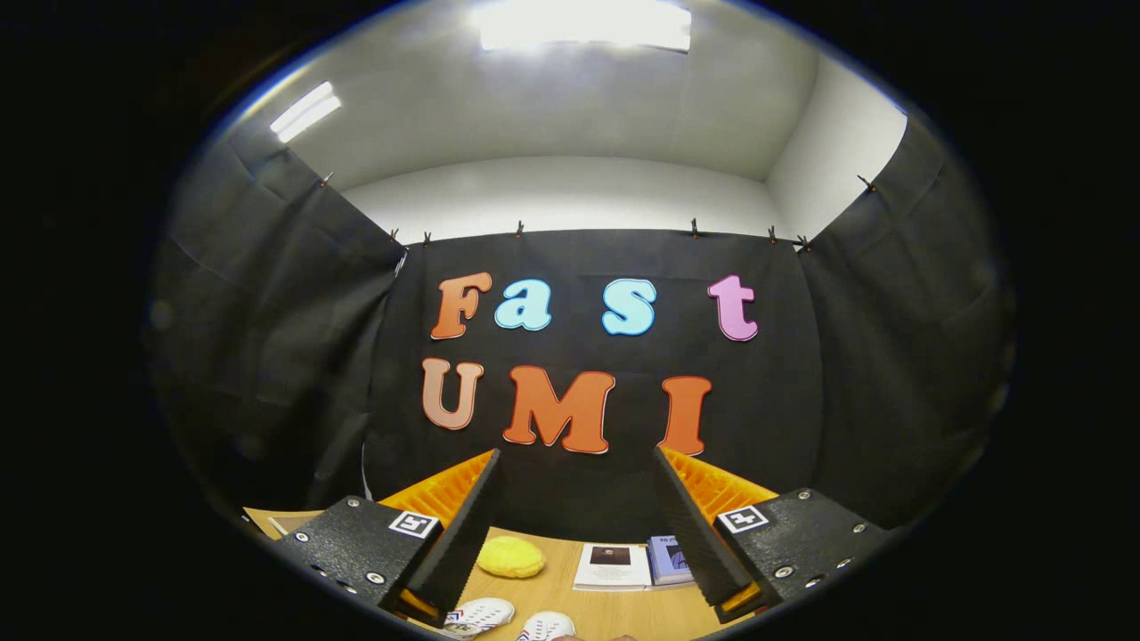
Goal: Open the storage box then place both shoes into the box .Put the left shoe in first, then the right shoe, with the right side of both shoes facing outward in a uniform manner.
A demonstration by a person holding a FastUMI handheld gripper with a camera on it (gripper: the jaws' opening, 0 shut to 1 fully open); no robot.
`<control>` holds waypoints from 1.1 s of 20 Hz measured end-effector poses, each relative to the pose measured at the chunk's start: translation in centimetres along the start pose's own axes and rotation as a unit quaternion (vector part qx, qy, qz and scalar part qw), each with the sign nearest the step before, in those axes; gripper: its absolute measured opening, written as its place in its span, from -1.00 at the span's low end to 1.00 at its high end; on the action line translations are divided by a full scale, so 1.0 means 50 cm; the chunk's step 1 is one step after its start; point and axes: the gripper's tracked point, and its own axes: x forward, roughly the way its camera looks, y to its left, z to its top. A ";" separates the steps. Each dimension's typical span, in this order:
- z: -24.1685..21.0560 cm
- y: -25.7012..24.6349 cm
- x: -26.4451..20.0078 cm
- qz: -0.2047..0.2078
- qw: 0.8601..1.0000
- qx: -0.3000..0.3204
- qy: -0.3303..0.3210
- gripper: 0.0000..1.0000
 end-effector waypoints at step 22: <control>-0.399 0.354 0.015 0.223 0.932 0.186 0.215 0.96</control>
